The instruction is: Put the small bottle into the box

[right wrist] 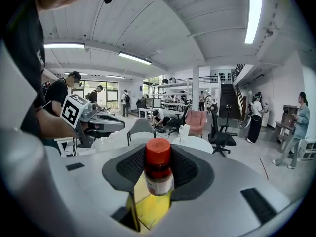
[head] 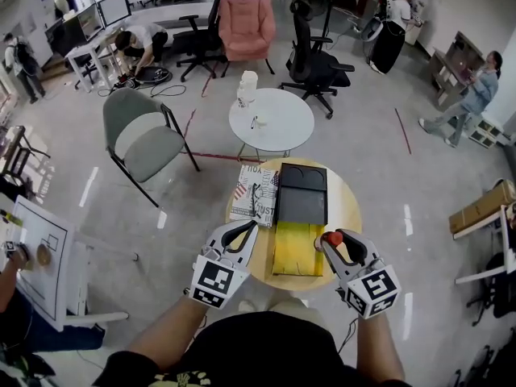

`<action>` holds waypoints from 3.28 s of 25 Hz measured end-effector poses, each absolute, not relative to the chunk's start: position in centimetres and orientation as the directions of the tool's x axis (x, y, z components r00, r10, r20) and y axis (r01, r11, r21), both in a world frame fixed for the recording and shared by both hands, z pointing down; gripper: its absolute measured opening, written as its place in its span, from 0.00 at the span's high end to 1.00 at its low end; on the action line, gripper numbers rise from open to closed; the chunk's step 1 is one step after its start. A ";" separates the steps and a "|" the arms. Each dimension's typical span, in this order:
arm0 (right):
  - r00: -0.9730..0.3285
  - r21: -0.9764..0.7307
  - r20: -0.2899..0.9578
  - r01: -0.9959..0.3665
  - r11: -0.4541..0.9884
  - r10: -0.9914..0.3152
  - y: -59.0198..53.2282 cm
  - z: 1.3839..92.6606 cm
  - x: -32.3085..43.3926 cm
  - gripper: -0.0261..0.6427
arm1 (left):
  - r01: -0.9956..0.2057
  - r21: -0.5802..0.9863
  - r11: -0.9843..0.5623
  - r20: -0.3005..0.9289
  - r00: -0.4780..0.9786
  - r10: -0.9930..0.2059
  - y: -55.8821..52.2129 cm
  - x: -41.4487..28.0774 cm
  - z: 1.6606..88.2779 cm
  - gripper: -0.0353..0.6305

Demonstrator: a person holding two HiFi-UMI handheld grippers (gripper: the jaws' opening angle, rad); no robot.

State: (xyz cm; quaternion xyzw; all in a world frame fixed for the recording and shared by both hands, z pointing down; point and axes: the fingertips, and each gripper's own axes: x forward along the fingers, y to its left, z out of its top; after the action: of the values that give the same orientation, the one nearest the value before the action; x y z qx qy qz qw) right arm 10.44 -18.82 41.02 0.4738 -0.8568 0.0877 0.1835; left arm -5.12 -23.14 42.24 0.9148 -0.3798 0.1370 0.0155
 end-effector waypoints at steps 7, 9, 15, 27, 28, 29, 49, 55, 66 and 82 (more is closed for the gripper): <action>-0.507 0.012 0.391 -0.832 0.555 -0.768 -21.8 42.0 12.2 0.73 | -0.710 -0.093 -0.698 0.281 0.654 -0.703 -25.2 -3.8 42.6 0.92; -0.509 0.009 0.397 -0.830 0.557 -0.764 -22.7 42.5 12.6 0.73 | -0.714 -0.088 -0.695 0.293 0.648 -0.703 -25.8 -3.5 43.2 0.92; -0.513 -0.012 0.417 -0.828 0.560 -0.750 -24.2 44.2 13.5 0.73 | -0.715 -0.067 -0.696 0.327 0.644 -0.692 -26.7 -2.2 45.2 0.92; -0.512 -0.068 0.496 -0.828 0.556 -0.701 -25.3 50.3 14.7 0.73 | -0.698 -0.028 -0.716 0.403 0.647 -0.647 -27.0 0.1 50.6 0.92; -0.513 -0.074 0.505 -0.827 0.557 -0.694 -25.3 50.8 14.7 0.73 | -0.699 -0.026 -0.715 0.408 0.645 -0.646 -27.0 0.2 51.0 0.92; -0.515 -0.080 0.513 -0.825 0.559 -0.687 -25.2 51.3 14.7 0.73 | -0.700 -0.024 -0.713 0.414 0.643 -0.645 -27.0 0.3 51.4 0.92; -0.548 -0.173 0.605 -0.799 0.576 -0.578 -26.1 61.7 14.7 0.73 | -0.702 0.024 -0.712 0.502 0.624 -0.599 -26.6 1.5 58.7 0.92; -0.566 -0.230 0.628 -0.791 0.567 -0.535 -26.2 64.8 14.7 0.73 | -0.699 0.039 -0.714 0.536 0.618 -0.575 -26.2 1.8 60.3 0.92; -0.565 -0.271 0.685 -0.783 0.559 -0.460 -26.6 70.6 14.3 0.73 | -0.726 0.066 -0.685 0.568 0.591 -0.573 -27.5 1.8 62.2 0.92; -0.496 -0.202 0.787 -0.769 0.607 -0.367 -23.8 73.9 13.4 0.72 | -0.737 0.054 -0.673 0.520 0.597 -0.612 -28.3 1.0 59.2 0.92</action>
State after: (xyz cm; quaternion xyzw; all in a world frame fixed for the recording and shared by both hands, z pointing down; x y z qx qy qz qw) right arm 13.42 -23.82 73.87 0.3466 -0.8195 0.2766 0.3630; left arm 0.99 -28.31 59.21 0.8836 -0.3816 0.2368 0.1327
